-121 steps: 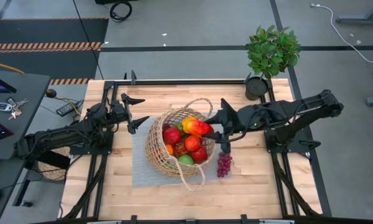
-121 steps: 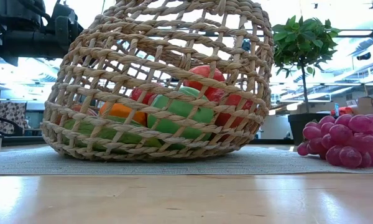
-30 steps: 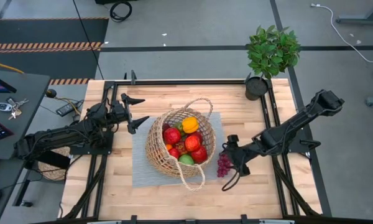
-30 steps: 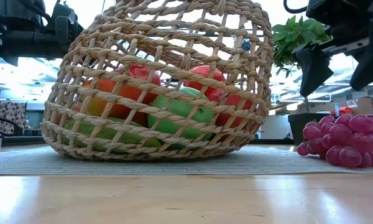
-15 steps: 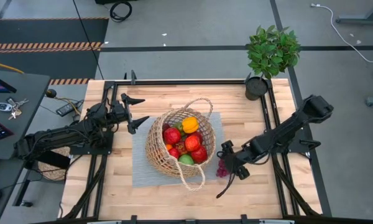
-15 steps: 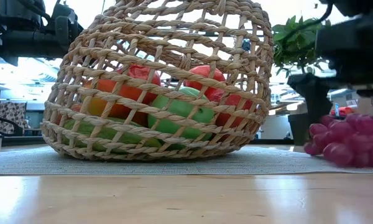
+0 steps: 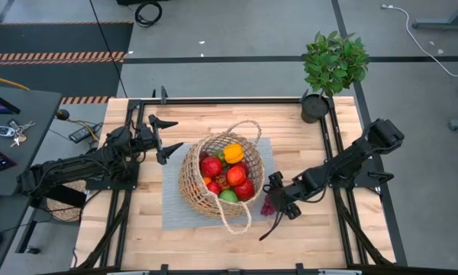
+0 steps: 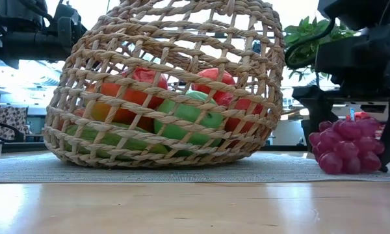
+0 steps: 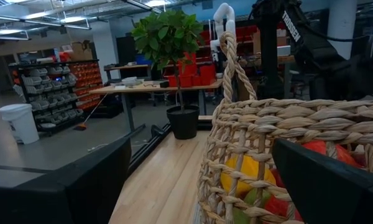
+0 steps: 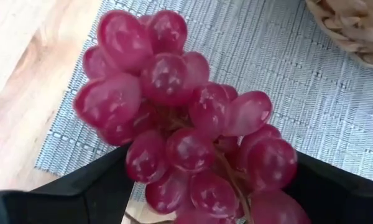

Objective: Build produce basket
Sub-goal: Put the grapes into the mesh basket

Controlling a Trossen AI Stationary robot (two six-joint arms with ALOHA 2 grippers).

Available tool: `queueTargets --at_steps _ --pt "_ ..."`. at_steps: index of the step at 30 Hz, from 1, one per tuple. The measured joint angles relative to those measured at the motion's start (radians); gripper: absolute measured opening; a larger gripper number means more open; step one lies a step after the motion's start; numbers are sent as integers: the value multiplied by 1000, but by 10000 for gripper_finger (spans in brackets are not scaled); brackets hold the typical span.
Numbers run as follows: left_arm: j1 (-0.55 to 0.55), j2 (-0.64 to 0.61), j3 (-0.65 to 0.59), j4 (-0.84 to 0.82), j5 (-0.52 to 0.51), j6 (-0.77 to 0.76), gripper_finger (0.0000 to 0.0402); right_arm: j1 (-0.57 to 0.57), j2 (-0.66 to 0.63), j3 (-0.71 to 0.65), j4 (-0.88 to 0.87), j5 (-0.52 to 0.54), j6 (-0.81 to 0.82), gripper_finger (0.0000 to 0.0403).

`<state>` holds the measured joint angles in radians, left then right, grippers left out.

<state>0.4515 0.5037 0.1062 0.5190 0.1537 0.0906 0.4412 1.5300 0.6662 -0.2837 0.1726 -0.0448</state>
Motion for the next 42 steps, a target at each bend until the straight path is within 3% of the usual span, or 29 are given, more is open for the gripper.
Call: queueTargets --at_steps 16,29,42 --pt "0 0 0 0 0 0 398 -18 4 -1 18 -9 81 342" --pt "0 0 0 0 0 0 398 -18 4 -1 51 -11 133 232" --pt "0 0 0 0 0 0 398 -19 4 -1 181 1 244 211"
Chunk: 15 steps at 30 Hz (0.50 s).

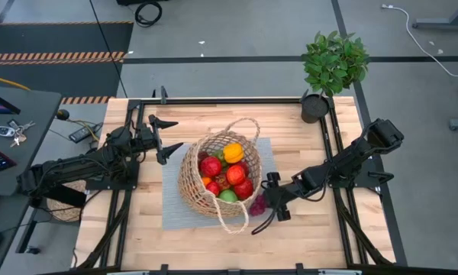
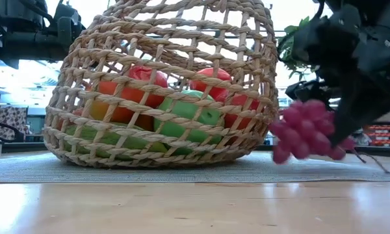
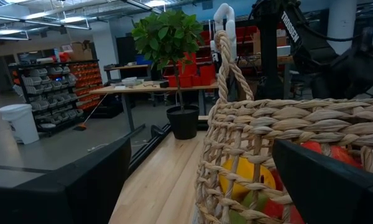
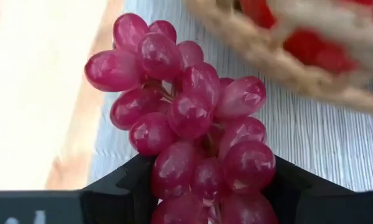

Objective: Build produce basket
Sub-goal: Put the grapes into the mesh basket

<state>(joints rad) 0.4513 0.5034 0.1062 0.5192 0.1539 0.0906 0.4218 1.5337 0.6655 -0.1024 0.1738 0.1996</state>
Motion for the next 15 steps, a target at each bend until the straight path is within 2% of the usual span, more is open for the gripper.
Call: queueTargets --at_steps 7,15 --pt "0 0 0 0 0 0 398 16 0 0 110 -34 -1 210" --pt "0 0 0 0 0 0 398 18 -1 0 206 -203 20 205"
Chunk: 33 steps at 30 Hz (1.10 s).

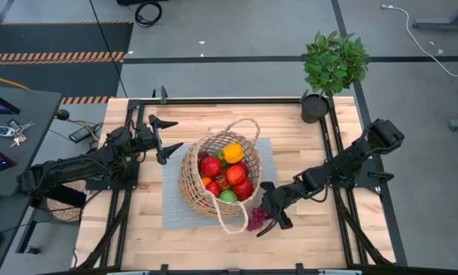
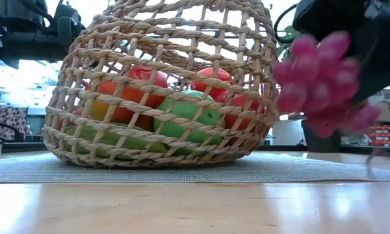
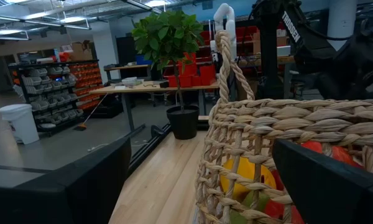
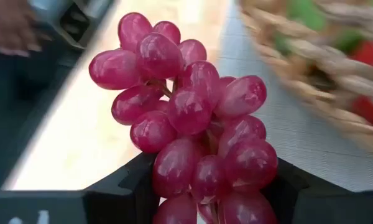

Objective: Build produce basket
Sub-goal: Put the grapes into the mesh basket

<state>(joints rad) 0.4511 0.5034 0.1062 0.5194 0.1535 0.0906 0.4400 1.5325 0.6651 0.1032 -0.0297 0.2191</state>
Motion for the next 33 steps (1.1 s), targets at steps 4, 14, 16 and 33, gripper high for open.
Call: queueTargets --at_steps 4,14,16,33 --pt "0 0 0 0 0 0 398 -11 -33 0 31 -140 61 204" --pt "0 0 0 0 0 0 398 -112 -274 0 31 -381 381 204" --pt "0 0 0 0 0 0 398 -143 -323 0 32 -378 448 204" --pt "0 0 0 0 0 0 398 -304 -507 0 322 -498 571 204"
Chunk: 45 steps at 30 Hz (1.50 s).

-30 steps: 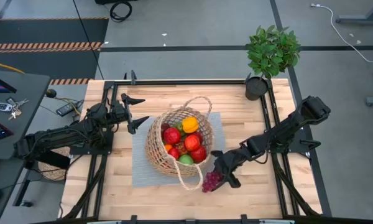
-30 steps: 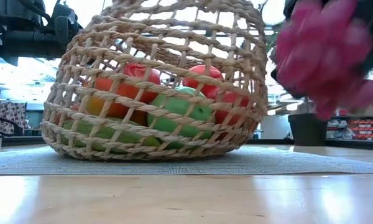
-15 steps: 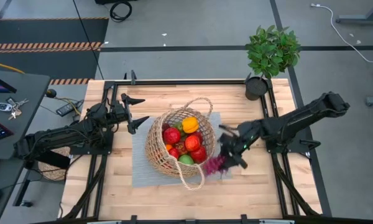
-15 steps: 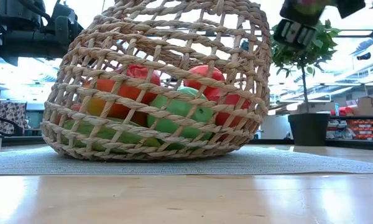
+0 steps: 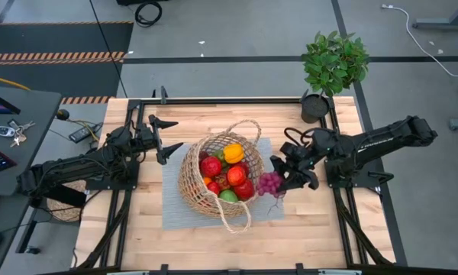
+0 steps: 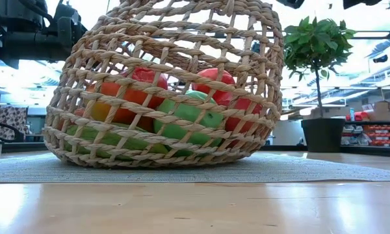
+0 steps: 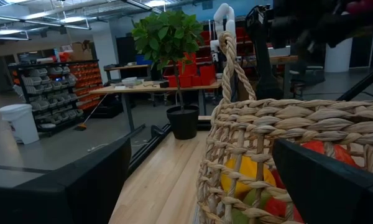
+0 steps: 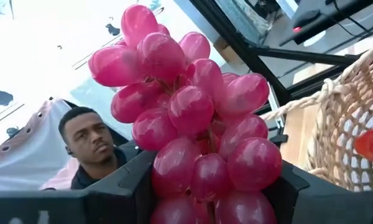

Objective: Build produce basket
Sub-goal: Put the grapes into the mesh basket

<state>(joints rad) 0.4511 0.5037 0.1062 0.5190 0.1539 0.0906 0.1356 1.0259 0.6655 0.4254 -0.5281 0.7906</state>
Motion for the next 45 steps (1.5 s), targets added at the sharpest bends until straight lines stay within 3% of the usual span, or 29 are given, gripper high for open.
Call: queueTargets --at_steps 9,18,24,36,42,45 --pt "0 0 0 0 0 0 398 6 4 43 21 126 -39 204" --pt "0 0 0 0 0 0 398 19 22 171 -114 323 -289 203" --pt "0 0 0 0 0 0 398 19 109 255 -200 463 -468 203" --pt "0 0 0 0 0 0 398 47 337 529 -601 819 -731 203" --pt "0 0 0 0 0 0 398 82 401 573 -624 1011 -889 203" --pt "0 0 0 0 0 0 398 92 414 573 -625 1028 -940 203"
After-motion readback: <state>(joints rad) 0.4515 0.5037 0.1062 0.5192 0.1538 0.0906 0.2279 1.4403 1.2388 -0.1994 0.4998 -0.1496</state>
